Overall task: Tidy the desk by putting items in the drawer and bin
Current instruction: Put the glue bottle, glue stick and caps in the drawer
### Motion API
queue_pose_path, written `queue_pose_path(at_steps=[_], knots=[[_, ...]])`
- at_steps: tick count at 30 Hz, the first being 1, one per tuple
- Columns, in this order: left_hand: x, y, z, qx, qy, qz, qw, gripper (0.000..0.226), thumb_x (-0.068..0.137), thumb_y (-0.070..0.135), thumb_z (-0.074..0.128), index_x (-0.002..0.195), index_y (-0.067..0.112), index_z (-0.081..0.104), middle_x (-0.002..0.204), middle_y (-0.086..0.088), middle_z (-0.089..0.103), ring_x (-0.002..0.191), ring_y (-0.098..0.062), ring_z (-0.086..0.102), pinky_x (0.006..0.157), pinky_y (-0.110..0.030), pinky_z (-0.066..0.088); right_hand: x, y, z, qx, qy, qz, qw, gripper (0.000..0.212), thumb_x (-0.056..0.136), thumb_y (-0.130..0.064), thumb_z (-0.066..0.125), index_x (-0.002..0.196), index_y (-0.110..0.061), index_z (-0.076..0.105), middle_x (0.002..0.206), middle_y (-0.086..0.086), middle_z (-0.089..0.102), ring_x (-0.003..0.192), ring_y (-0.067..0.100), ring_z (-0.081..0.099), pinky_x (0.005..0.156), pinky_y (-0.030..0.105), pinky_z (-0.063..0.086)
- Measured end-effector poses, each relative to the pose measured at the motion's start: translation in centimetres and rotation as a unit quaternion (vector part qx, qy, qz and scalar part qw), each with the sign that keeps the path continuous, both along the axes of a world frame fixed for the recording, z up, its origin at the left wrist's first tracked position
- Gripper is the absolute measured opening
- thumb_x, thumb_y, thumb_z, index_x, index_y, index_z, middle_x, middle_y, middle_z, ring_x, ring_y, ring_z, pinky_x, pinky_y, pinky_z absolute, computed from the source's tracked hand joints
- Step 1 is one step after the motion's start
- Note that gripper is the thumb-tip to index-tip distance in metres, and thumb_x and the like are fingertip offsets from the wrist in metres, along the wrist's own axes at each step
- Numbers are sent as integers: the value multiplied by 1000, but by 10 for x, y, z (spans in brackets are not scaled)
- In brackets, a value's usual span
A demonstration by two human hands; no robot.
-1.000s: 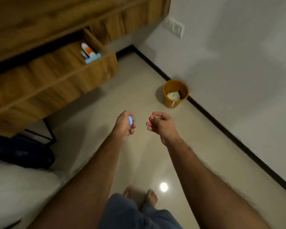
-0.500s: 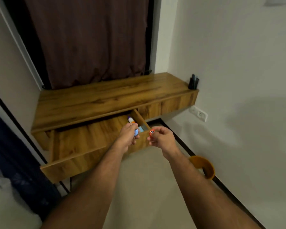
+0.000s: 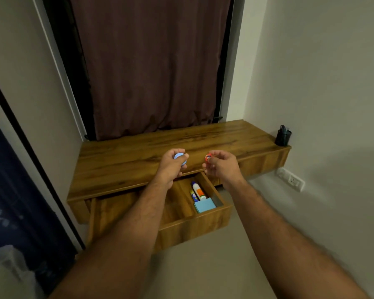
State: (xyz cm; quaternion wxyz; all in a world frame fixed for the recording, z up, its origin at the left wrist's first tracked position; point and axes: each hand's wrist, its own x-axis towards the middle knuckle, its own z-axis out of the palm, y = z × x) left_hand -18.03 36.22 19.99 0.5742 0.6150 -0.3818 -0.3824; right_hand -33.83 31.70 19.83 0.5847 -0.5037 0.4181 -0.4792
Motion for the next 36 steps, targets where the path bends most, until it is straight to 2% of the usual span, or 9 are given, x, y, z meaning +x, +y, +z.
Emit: queue_pose_path(at_steps=[4,8,14,19,22,27,29,32,36], knots=[[7,-34,-4,-2,5,6,1000,17,91,27,63,108,29,62,106,1,66,85,-11,65,57,-23,47,8,-38,5,-18,1,12,1000,18,89,-4,64,106,-11,62,95,14,68,77,21,69,61,30,56],[12,-74,-12,8,32,15,999,11,92,29,62,103,30,62,109,-3,67,83,-12,65,55,-23,46,14,-79,1,-20,0,33,999,14,91,-2,61,102,-12,61,88,10,66,73,19,67,58,29,56],[7,-126,-29,41,66,26,997,16,96,24,55,110,26,62,106,-1,67,86,-14,66,57,-23,47,13,-135,-21,-3,38,72,997,20,92,0,59,111,-3,57,84,10,65,65,18,65,53,27,54],[-4,-147,-61,97,80,1,992,24,97,18,48,119,22,59,102,-4,66,83,-13,66,60,-24,48,9,-167,-45,27,72,86,993,15,91,0,59,103,-10,59,81,7,66,60,14,63,48,25,51],[2,-155,-81,126,73,-3,989,26,98,15,48,122,22,57,109,-6,65,83,-13,67,63,-24,49,11,-181,-63,41,93,86,991,14,90,-4,61,97,-16,60,81,3,68,61,14,63,52,26,48],[20,-162,-117,174,51,-17,983,26,96,15,53,121,20,58,108,-5,66,81,-12,66,60,-23,47,23,-196,-96,70,135,82,985,14,89,-7,63,89,-20,62,79,1,69,61,11,63,49,22,46],[30,-164,-135,197,26,-21,980,27,93,18,59,120,20,61,102,-2,68,81,-11,64,60,-23,46,29,-198,-111,78,160,85,980,12,88,-8,65,90,-20,63,81,2,68,64,12,63,48,21,47],[45,-166,-162,233,3,-31,972,25,90,18,64,116,20,62,89,1,65,71,-7,60,58,-22,42,40,-198,-131,94,186,91,974,11,85,-6,68,86,-16,63,76,5,65,62,12,59,47,21,46],[67,-168,-199,289,18,-60,955,29,90,15,66,118,14,60,94,-5,67,72,-9,61,59,-21,45,53,-196,-162,121,230,105,960,15,82,-1,70,81,-12,61,69,8,60,54,13,55,44,19,44]])
